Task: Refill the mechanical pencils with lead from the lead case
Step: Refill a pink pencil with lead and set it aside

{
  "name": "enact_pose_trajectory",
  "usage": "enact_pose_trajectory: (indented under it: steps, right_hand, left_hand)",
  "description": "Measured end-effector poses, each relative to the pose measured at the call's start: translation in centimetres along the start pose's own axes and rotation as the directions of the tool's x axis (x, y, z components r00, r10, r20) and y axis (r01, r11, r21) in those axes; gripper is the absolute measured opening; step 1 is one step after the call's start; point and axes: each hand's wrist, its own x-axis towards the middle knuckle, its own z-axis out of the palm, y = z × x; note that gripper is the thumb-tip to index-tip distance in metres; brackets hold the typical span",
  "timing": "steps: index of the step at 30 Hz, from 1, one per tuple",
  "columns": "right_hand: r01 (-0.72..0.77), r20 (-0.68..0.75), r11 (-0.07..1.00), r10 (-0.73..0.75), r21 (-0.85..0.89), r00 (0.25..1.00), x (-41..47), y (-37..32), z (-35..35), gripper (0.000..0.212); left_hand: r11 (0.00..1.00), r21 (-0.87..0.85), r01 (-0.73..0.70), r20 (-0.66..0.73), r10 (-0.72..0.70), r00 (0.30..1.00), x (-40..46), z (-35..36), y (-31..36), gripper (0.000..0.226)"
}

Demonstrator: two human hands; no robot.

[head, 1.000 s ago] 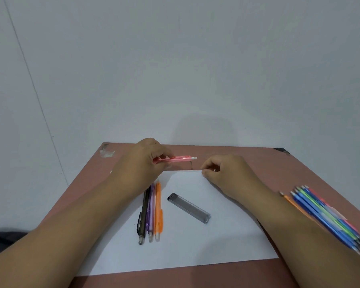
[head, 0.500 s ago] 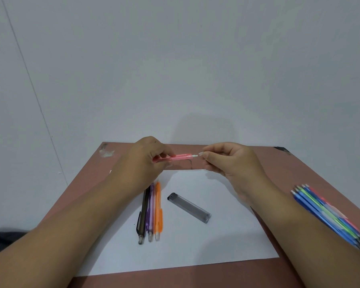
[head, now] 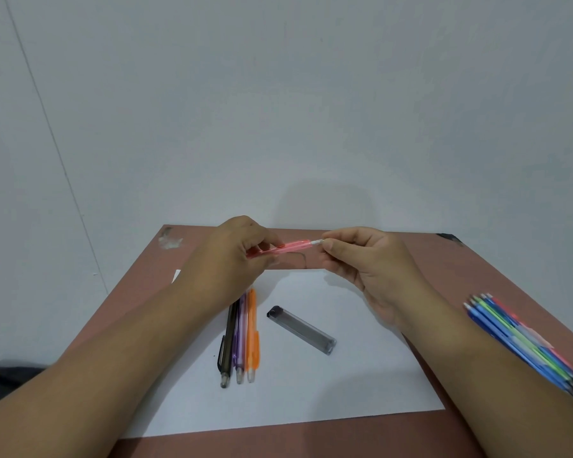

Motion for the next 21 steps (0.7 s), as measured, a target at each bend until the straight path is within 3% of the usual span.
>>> enact_pose_trajectory:
  steps: [14, 21]
  right_hand:
    - [0.005, 0.016, 0.999, -0.004, -0.046, 1.0, 0.0, 0.2, 0.0, 0.005]
    - [-0.006, 0.078, 1.0, 0.006, 0.006, 0.997, -0.1, 0.4, 0.3, 0.012]
  left_hand:
    - [1.0, -0.029, -0.005, 0.014, 0.005, 1.0, -0.3, -0.1, 1.0, 0.021]
    - [0.987, -0.158, -0.033, -0.022, 0.03, 0.999, -0.5, 0.5, 1.7, 0.028]
